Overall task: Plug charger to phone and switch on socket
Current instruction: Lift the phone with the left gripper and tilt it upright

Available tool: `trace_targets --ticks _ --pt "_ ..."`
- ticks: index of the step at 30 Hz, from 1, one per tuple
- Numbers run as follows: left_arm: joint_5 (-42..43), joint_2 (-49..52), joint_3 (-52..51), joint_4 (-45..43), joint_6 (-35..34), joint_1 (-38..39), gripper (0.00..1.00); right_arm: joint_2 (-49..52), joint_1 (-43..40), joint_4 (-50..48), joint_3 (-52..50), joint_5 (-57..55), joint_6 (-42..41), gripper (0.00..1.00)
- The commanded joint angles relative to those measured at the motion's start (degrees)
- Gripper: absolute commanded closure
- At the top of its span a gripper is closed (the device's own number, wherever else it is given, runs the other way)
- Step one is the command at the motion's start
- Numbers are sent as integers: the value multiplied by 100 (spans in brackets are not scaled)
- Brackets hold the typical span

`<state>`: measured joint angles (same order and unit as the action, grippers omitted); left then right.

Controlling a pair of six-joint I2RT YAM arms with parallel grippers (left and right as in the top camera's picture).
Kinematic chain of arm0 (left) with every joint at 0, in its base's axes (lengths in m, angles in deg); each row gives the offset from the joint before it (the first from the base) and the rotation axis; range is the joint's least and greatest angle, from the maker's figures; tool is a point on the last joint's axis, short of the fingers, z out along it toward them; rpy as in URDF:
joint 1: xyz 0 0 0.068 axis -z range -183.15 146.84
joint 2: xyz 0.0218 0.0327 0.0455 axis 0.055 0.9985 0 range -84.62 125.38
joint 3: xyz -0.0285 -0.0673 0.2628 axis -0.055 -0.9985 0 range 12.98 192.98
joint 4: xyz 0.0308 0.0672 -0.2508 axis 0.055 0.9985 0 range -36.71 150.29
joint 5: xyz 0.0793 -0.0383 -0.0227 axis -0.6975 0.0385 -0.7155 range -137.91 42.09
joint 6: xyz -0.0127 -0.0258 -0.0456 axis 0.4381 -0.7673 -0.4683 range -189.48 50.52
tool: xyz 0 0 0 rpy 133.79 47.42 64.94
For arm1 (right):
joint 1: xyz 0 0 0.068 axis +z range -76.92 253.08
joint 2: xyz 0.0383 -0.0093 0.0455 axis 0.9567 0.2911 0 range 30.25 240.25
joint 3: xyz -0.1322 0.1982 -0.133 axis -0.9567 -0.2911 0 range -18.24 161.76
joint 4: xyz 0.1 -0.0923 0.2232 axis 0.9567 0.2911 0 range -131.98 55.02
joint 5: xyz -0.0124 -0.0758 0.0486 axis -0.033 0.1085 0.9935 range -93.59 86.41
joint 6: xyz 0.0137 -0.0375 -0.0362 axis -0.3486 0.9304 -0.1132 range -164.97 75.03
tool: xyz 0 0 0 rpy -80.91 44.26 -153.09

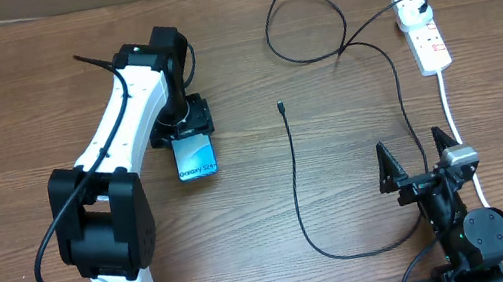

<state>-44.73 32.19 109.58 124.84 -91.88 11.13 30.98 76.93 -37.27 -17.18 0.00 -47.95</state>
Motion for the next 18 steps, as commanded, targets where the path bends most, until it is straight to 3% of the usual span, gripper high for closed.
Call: trace_targets --ticks 1,14,18 --pt "481 7 195 22 -129 31 32 -57 37 -20 -61 -55 7 0" --pt "815 7 195 0 -284 28 34 -57 37 -22 -61 -55 7 0" --pt "1158 7 195 -4 -566 11 39 -57 37 -22 -61 -55 4 0"
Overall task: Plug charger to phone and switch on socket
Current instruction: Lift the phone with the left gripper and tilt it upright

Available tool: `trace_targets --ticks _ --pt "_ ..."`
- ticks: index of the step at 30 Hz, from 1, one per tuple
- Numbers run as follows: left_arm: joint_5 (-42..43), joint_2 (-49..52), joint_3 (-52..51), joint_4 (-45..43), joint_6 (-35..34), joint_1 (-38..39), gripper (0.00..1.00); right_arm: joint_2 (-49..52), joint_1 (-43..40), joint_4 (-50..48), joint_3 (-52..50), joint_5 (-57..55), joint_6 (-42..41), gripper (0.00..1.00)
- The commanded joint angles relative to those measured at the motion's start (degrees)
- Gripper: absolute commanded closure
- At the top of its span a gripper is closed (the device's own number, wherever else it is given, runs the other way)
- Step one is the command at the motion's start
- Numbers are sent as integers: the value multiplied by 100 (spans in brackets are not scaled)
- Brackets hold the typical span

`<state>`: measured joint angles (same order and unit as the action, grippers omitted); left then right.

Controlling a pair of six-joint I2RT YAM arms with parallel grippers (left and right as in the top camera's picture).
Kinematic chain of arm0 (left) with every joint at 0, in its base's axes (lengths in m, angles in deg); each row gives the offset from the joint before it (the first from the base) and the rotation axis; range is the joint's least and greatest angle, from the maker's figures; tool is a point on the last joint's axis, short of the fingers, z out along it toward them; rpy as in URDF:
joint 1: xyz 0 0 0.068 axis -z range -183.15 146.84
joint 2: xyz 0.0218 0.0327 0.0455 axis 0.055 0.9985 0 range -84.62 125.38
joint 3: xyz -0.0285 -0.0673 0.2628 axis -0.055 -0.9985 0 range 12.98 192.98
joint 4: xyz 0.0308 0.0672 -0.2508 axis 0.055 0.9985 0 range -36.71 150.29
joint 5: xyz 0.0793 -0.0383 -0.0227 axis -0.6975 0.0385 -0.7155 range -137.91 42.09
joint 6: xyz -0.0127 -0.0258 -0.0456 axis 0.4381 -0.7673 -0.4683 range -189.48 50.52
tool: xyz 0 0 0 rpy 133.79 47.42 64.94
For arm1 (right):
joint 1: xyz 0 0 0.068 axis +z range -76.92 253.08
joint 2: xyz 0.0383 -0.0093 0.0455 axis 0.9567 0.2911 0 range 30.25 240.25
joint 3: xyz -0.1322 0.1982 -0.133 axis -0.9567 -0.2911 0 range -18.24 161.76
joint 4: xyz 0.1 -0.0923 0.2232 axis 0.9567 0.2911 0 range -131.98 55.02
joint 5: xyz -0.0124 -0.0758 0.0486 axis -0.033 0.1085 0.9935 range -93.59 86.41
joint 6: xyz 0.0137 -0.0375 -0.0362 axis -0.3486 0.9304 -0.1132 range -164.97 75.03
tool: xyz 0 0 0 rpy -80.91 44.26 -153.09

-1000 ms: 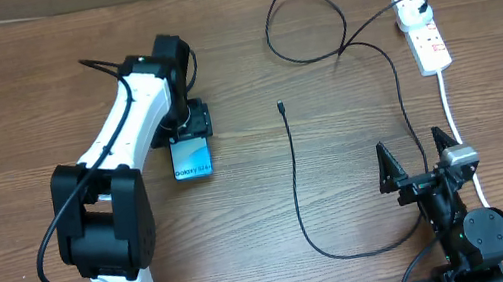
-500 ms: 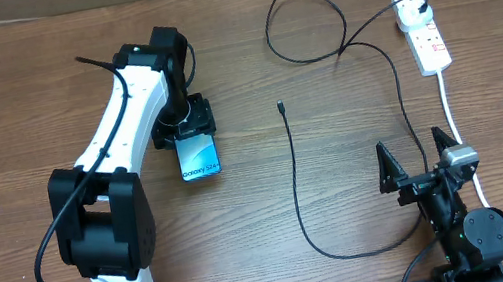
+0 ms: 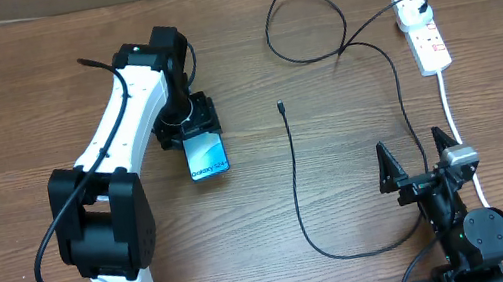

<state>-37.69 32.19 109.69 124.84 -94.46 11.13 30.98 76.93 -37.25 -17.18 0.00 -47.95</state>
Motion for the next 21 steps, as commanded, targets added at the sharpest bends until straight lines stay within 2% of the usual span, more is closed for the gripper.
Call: trace_targets --ticks 1,7,14,16,21 --pt "544 7 184 -7 -374 7 41 -57 37 -24 -61 -55 7 0" --pt "1266 7 184 -44 -402 -17 49 -57 37 -24 -61 -55 7 0" --pt "1821 7 184 -46 -474 -17 72 -57 37 -24 -61 -55 7 0" --pt "1867 7 184 -42 -656 -17 82 -57 37 -22 -61 -55 7 0" --pt "2194 7 184 -52 -1217 -17 95 -57 37 -24 -61 -55 7 0"
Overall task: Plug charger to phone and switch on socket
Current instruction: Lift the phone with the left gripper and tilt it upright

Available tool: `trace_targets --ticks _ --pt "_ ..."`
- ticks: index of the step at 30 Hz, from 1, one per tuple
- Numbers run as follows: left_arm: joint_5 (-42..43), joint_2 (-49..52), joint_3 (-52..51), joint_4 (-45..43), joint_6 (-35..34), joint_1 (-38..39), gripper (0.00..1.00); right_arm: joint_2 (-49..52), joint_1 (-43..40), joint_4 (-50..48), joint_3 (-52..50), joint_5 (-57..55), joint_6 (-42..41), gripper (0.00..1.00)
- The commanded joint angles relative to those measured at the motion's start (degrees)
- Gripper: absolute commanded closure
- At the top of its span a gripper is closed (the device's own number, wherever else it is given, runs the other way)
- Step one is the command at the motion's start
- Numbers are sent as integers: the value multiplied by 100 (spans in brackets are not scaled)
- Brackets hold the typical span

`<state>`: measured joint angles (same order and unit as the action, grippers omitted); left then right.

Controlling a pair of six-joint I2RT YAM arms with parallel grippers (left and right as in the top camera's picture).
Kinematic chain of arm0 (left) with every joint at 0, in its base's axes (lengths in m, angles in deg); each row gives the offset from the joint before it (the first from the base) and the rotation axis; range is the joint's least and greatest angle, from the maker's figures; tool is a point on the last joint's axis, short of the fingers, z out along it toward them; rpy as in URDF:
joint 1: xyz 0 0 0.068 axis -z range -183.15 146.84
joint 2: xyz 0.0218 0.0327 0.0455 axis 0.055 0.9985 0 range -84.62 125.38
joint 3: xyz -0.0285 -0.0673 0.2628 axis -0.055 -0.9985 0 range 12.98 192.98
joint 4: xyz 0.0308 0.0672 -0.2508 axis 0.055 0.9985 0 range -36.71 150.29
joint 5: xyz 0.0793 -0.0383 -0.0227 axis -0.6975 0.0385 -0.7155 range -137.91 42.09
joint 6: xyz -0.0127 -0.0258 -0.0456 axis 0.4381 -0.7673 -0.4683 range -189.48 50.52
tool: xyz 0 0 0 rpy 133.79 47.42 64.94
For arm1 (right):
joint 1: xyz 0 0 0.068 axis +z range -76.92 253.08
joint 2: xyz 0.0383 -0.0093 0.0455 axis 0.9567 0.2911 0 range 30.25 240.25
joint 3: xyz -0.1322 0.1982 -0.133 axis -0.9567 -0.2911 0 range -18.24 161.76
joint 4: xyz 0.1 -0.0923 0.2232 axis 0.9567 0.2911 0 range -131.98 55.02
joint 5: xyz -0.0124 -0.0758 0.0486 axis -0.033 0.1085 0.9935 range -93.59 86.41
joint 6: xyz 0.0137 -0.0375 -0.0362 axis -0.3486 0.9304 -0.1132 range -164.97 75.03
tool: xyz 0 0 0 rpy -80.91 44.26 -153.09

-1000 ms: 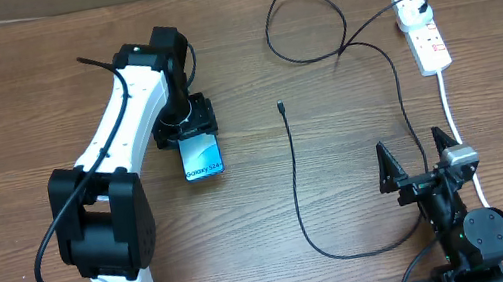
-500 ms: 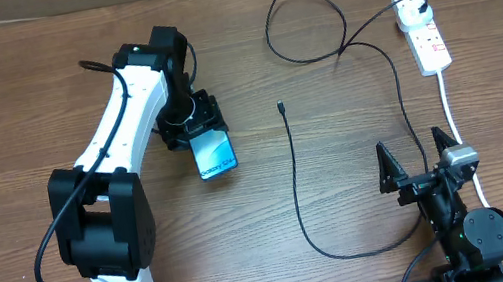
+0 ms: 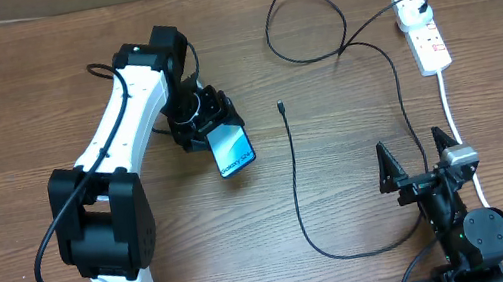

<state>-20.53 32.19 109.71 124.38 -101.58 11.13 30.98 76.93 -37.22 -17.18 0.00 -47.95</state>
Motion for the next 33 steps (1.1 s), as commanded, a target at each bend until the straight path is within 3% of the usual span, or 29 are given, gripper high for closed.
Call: trace_targets --ticks 1,18,33 --pt "566 7 181 -7 -678 -22 96 -57 37 -24 -61 -55 7 0" --pt "3051 7 181 74 -2496 -87 96 -57 37 -24 -61 -55 7 0" --pt "4924 7 181 61 -3040 -90 96 -57 37 -24 -61 -55 4 0"
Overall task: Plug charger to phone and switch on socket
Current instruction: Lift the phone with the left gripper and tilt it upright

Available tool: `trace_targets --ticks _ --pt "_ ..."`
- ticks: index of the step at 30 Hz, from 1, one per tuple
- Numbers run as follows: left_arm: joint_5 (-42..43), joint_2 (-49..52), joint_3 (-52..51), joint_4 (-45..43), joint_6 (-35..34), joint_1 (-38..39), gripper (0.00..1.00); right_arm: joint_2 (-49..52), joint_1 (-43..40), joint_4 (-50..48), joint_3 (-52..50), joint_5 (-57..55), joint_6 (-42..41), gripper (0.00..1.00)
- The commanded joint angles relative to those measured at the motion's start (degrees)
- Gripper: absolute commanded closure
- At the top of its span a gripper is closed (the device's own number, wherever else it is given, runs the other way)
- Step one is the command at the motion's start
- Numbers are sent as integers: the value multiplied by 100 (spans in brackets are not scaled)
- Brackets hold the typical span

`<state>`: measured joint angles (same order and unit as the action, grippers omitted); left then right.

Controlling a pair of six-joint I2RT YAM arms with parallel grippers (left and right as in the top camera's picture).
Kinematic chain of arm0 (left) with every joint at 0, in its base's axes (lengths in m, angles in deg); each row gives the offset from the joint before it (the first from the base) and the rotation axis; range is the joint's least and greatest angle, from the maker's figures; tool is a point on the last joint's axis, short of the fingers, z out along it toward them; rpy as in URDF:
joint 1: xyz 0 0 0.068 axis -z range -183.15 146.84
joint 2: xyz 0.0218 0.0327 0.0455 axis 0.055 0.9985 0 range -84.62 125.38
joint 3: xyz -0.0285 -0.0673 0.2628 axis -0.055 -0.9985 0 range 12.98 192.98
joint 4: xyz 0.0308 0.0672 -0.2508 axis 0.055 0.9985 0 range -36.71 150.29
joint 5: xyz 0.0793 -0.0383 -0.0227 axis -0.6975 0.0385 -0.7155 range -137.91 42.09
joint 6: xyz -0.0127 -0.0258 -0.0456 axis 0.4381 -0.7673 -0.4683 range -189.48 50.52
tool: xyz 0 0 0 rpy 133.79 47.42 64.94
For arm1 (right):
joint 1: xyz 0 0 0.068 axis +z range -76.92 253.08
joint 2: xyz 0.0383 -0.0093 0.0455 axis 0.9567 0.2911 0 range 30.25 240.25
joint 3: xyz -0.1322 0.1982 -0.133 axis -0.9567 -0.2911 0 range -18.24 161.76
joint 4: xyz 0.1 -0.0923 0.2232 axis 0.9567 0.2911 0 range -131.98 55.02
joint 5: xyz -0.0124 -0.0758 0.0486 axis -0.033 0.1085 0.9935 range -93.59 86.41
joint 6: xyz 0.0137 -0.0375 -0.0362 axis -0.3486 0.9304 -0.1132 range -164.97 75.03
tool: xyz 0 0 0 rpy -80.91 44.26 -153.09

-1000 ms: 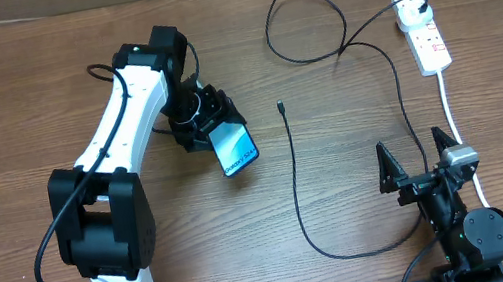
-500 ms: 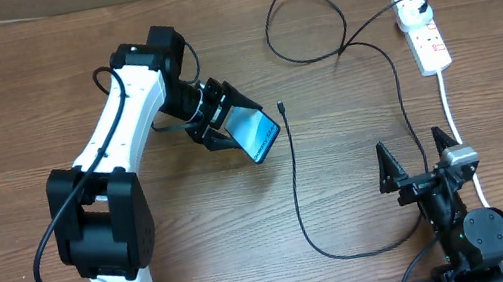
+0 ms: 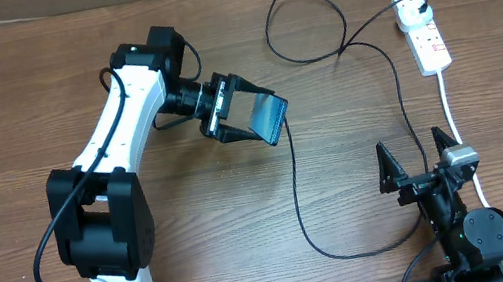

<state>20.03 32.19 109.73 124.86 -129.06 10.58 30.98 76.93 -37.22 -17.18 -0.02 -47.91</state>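
Observation:
My left gripper [image 3: 249, 114] is shut on the phone [image 3: 269, 119], a blue-screened handset held tilted above the table, close to the free plug end of the charger cable [image 3: 284, 110]. The thin black cable [image 3: 297, 184] loops across the table up to a plug in the white socket strip [image 3: 424, 37] at the far right. My right gripper [image 3: 417, 153] stands open near the front right, with nothing between its fingers, beside the cable and the strip's white lead.
The white lead [image 3: 453, 114] of the socket strip runs down past my right arm to the front edge. A cable loop [image 3: 306, 23] lies at the back centre. The wooden table [image 3: 4, 109] is bare on the left.
My left gripper has swung right with the phone, from about the table's centre-left to right beside the cable's free plug end; the phone is turned more edge-on. The right arm has not moved.
The left gripper first held the phone near the arm's base, screen up. At each later moment it was further right and more rotated, and now the phone is at the cable's plug end. The right gripper stayed open and still throughout.

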Motion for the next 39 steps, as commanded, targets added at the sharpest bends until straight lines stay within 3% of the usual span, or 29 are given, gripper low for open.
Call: trace_targets --ticks 1,10,22,30,34,39 --pt "953 7 179 4 -330 -35 96 -57 37 -24 -61 -52 2 0" --pt "1644 7 179 -4 -505 -195 96 -57 37 -26 -61 -52 2 0" --pt "1429 7 179 -7 -608 -527 96 -57 37 -26 -61 -52 2 0" --pt "120 7 179 -103 -649 -610 96 -57 37 -26 -61 -52 2 0" --pt "-1314 7 179 -195 -940 -667 96 -57 37 -26 -61 -52 2 0" --pt "-2516 7 179 -199 -1202 -667 96 -57 37 -24 -61 -52 0 0"
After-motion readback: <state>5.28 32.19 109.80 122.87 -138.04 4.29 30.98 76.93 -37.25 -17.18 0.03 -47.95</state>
